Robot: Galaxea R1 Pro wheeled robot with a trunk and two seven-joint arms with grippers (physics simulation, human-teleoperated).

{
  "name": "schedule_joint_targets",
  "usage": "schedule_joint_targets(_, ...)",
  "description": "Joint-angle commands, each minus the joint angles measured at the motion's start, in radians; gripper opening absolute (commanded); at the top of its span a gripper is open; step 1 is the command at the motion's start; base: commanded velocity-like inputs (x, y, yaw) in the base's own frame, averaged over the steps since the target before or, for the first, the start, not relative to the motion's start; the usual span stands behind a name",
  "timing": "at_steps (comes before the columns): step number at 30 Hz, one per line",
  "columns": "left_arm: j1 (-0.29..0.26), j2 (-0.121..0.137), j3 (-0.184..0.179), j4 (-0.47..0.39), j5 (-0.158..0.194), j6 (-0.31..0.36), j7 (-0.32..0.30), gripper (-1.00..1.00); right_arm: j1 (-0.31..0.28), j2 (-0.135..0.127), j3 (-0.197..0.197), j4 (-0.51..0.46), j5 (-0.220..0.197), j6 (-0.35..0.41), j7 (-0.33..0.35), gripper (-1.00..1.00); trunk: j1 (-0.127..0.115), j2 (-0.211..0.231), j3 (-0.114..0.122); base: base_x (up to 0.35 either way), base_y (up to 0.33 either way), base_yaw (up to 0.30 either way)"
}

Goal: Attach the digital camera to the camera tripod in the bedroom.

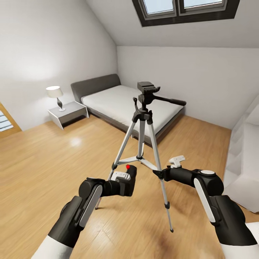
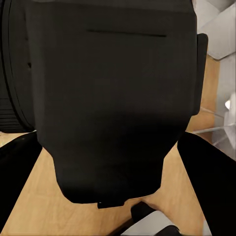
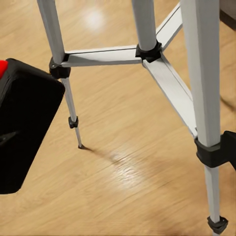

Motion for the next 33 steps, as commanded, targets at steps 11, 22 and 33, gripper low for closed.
schedule_joint_targets(11,-0.095,0.148,-0.007,0.020,0.339,0.004,-0.034,-1.00,0.000,0.000,0.001,-0.001,-0.001,0.006,-0.003,1.00,-0.042,0.077,0.034,0.000,0.000,0.000)
schedule_joint_targets(22,-0.118,0.272,-0.009,-0.059,0.562,0.004,-0.037,-1.00,0.001,0.000,0.001,-0.001,0.000,0.006,-0.004,1.00,-0.084,0.154,0.068,0.000,0.000,0.000)
schedule_joint_targets(33,-0.130,0.353,-0.009,-0.098,0.702,0.004,-0.038,-1.00,0.002,-0.001,0.001,-0.001,0.000,0.006,-0.003,1.00,-0.127,0.231,0.103,0.000,0.000,0.000)
